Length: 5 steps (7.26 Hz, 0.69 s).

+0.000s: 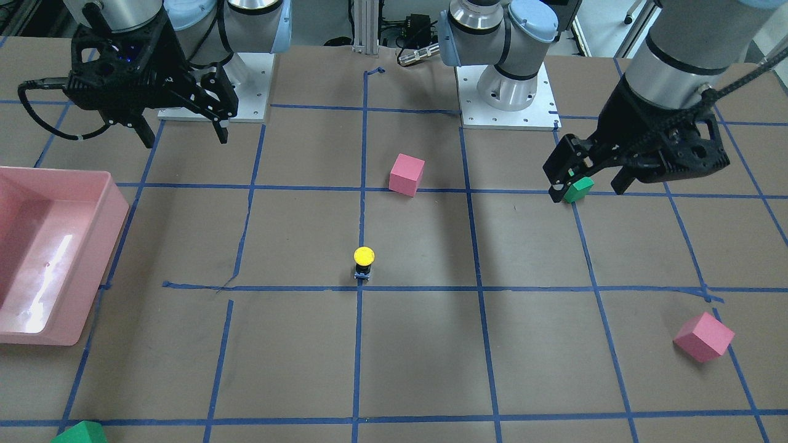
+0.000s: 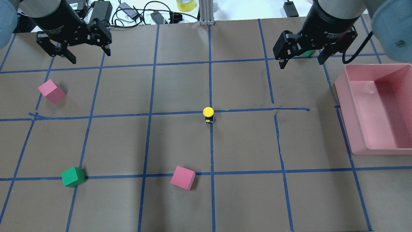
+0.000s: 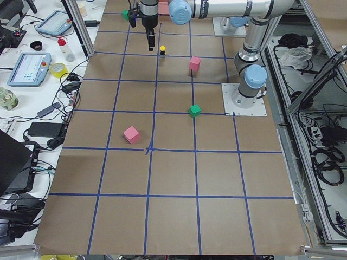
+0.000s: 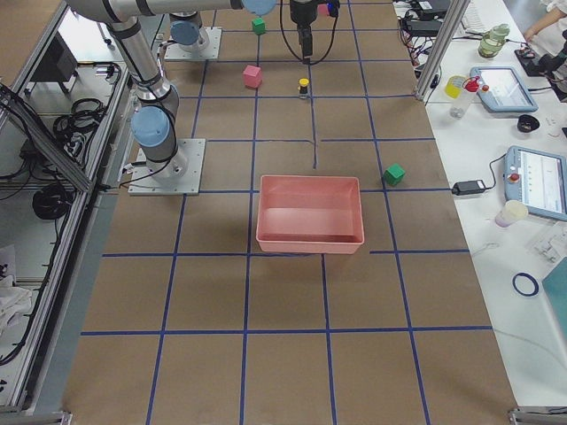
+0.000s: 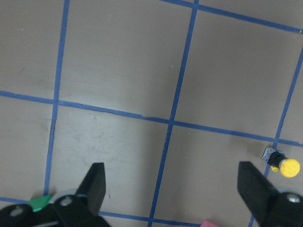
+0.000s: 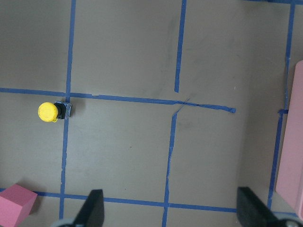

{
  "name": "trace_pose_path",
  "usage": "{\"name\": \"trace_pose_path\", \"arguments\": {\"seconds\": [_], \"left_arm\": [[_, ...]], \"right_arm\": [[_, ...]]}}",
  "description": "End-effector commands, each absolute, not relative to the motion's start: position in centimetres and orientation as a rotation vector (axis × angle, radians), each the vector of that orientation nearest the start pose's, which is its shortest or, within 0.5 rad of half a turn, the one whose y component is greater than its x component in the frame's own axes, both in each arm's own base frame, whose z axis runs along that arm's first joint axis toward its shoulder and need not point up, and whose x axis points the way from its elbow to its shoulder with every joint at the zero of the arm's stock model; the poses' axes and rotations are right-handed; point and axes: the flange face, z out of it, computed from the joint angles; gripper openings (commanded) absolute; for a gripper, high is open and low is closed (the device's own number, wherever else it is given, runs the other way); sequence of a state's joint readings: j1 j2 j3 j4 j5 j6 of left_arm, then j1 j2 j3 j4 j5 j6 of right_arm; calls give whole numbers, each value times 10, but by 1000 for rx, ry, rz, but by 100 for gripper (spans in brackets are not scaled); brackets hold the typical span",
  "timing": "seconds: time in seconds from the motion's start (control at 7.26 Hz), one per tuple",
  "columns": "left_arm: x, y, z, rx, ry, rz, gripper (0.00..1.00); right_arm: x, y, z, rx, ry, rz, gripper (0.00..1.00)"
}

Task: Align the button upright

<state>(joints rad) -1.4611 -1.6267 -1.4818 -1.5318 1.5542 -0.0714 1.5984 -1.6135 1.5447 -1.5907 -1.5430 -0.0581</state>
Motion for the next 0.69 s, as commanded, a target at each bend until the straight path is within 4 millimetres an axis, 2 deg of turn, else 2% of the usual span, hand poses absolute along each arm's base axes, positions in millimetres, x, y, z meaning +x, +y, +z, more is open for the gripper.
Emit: {"name": "trace_pose_path", "arguments": {"seconds": [0.0,0.28,0.55], "left_arm": [[-80,-515,504,-160,3144,-61,100],[-94,-508,499,-61,3151,-28,100],[-101,-505,501,-41,3151,-37,100]], "right_arm": [[149,-477,524,-133,3109,-139,100],[149,-477,524,-133,3111,-139,100],[149,-477,527,-128,3115,-139,100]]}}
